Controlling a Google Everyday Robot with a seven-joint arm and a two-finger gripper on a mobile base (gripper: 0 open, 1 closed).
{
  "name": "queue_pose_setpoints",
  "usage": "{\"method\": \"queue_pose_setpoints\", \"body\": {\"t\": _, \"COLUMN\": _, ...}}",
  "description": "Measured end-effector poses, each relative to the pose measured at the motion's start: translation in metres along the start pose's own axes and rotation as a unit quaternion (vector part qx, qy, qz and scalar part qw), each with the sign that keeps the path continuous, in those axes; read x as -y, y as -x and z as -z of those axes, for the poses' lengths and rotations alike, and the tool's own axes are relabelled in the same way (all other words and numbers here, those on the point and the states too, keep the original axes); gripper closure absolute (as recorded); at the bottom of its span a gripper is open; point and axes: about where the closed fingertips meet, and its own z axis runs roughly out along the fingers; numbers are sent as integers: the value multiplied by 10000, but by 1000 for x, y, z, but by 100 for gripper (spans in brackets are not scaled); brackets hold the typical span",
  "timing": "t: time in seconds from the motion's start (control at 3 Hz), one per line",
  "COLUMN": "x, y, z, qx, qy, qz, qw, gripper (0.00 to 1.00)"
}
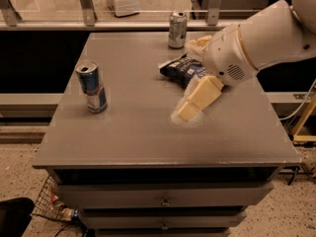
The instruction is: Pick redbull can
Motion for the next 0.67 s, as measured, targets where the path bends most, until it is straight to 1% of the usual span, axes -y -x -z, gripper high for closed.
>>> {"method": "queue_pose_setpoints", "body": {"t": 0.33, "x": 0, "y": 0, "z": 0, "qx": -13, "qy": -2, "qz": 7, "qw": 10000, "gripper": 0}}
{"method": "queue_pose_setpoints", "body": {"t": 0.67, "x": 6, "y": 7, "z": -13, "qx": 113, "qy": -33, "qz": -15, "qw": 9999, "gripper": 0}}
